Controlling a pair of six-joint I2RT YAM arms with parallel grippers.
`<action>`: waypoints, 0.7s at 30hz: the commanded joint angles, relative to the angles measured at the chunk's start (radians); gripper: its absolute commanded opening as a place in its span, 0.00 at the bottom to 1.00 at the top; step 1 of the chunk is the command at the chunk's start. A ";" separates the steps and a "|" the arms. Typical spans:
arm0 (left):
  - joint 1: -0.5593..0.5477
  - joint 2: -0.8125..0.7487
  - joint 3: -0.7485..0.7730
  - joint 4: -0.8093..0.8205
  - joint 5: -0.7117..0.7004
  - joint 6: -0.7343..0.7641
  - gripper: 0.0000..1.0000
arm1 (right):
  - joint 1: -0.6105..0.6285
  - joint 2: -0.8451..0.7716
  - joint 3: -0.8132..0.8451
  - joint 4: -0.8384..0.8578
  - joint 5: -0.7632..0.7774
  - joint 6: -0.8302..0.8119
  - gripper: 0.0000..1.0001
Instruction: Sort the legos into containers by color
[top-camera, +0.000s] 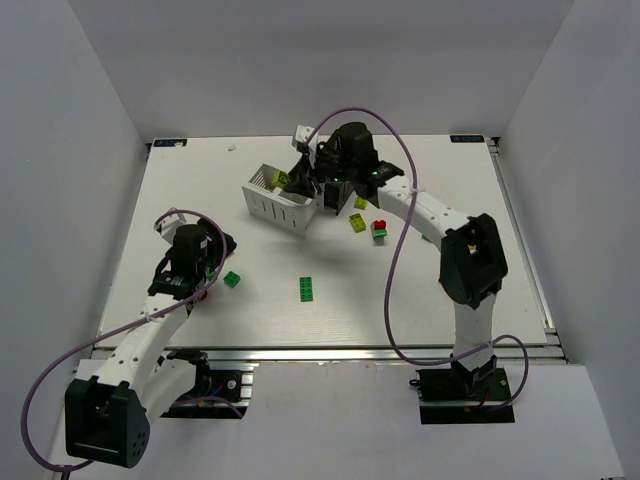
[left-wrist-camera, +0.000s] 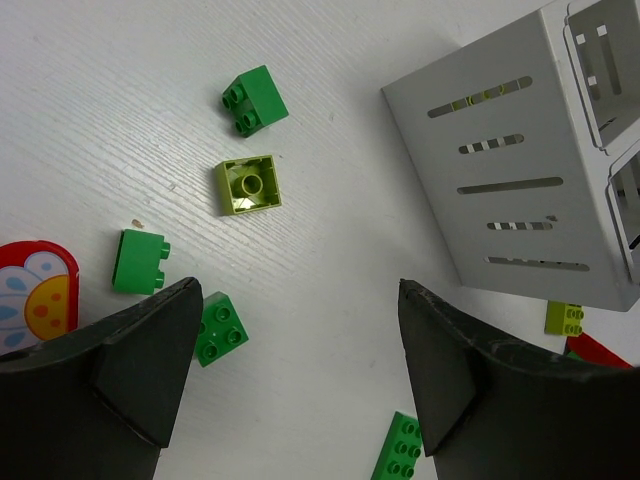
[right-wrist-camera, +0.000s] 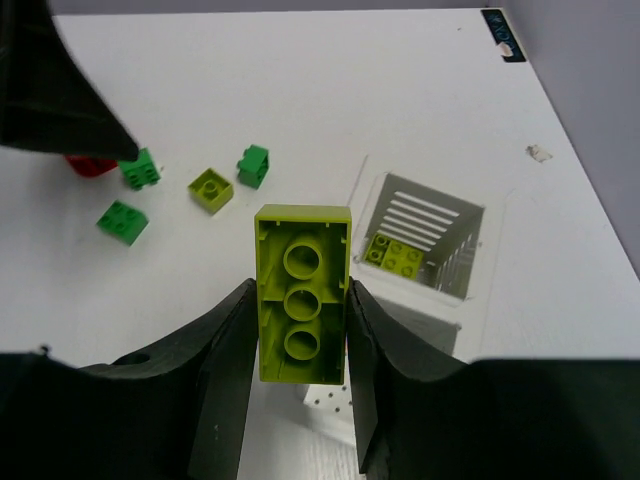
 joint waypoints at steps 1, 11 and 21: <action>0.002 -0.003 -0.001 0.000 0.010 -0.008 0.89 | 0.003 0.047 0.104 0.122 0.057 0.091 0.00; 0.004 -0.013 -0.007 0.000 0.009 -0.014 0.89 | 0.026 0.228 0.269 0.182 0.174 0.156 0.00; 0.004 0.008 0.007 -0.008 0.007 -0.008 0.89 | 0.037 0.311 0.307 0.330 0.260 0.213 0.00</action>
